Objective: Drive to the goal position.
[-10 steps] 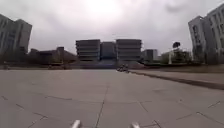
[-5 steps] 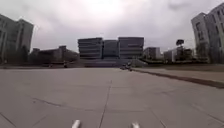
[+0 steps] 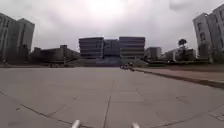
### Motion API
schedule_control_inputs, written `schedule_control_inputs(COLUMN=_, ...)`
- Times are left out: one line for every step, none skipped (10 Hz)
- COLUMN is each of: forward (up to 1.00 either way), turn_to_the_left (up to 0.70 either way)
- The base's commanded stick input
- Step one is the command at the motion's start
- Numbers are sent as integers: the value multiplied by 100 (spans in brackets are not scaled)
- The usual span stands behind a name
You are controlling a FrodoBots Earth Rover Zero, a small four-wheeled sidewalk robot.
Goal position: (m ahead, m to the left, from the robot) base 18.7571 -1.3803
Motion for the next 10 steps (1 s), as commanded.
schedule_control_inputs(forward=85, turn_to_the_left=0)
schedule_control_inputs(forward=85, turn_to_the_left=0)
schedule_control_inputs(forward=85, turn_to_the_left=0)
schedule_control_inputs(forward=85, turn_to_the_left=0)
schedule_control_inputs(forward=85, turn_to_the_left=0)
schedule_control_inputs(forward=85, turn_to_the_left=0)
schedule_control_inputs(forward=85, turn_to_the_left=0)
schedule_control_inputs(forward=85, turn_to_the_left=0)
schedule_control_inputs(forward=85, turn_to_the_left=0)
schedule_control_inputs(forward=85, turn_to_the_left=0)
